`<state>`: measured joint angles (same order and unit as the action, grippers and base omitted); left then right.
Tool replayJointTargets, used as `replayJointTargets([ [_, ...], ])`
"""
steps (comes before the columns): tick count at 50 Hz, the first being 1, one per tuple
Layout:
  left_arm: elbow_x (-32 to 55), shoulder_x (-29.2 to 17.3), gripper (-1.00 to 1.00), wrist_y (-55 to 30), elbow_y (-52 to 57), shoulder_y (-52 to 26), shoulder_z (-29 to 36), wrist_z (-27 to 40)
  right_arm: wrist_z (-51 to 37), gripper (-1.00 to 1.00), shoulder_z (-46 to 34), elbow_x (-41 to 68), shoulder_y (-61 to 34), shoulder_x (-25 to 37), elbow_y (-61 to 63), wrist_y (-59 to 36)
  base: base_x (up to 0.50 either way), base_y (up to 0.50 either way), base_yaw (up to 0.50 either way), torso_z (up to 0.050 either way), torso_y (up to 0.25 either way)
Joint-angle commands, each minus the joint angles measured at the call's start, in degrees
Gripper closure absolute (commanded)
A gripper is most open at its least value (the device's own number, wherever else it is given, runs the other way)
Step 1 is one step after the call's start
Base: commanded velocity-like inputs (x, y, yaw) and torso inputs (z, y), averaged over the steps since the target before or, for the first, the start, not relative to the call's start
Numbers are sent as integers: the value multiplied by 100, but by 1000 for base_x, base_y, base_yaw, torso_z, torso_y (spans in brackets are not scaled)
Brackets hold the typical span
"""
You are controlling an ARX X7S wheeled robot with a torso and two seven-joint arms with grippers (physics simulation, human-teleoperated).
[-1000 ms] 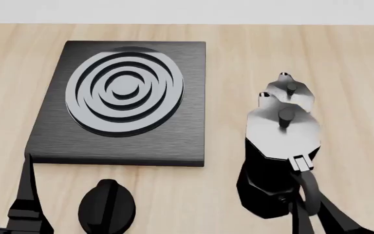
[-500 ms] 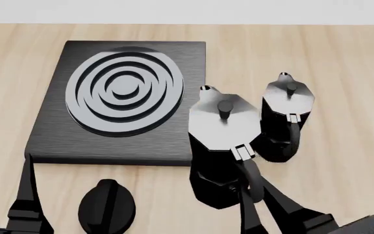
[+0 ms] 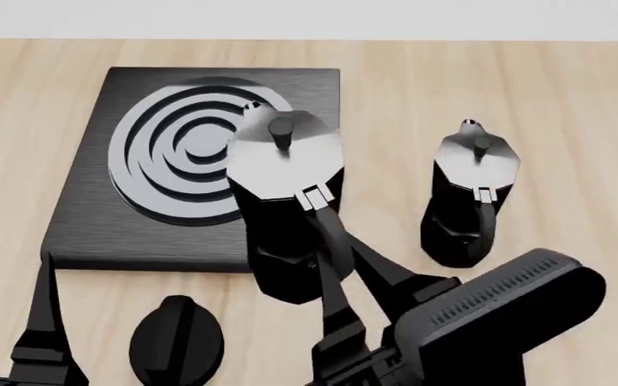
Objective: Put the right moka pot on the stove.
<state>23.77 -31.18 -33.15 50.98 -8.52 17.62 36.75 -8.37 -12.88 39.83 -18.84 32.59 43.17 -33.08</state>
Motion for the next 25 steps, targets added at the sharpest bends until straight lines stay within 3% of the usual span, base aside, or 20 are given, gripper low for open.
replayJointTargets([
  [1,31,-17,-100,52,-12,23,-11,-7,-101,100,-276,59,-971,-239,-149,-565,0,0,0,0,0],
  [25,99,-52,-100,120,8,36,-24,-7,175,100,-993,-428,-2128,-896,-1506,-580,0,0,0,0,1],
])
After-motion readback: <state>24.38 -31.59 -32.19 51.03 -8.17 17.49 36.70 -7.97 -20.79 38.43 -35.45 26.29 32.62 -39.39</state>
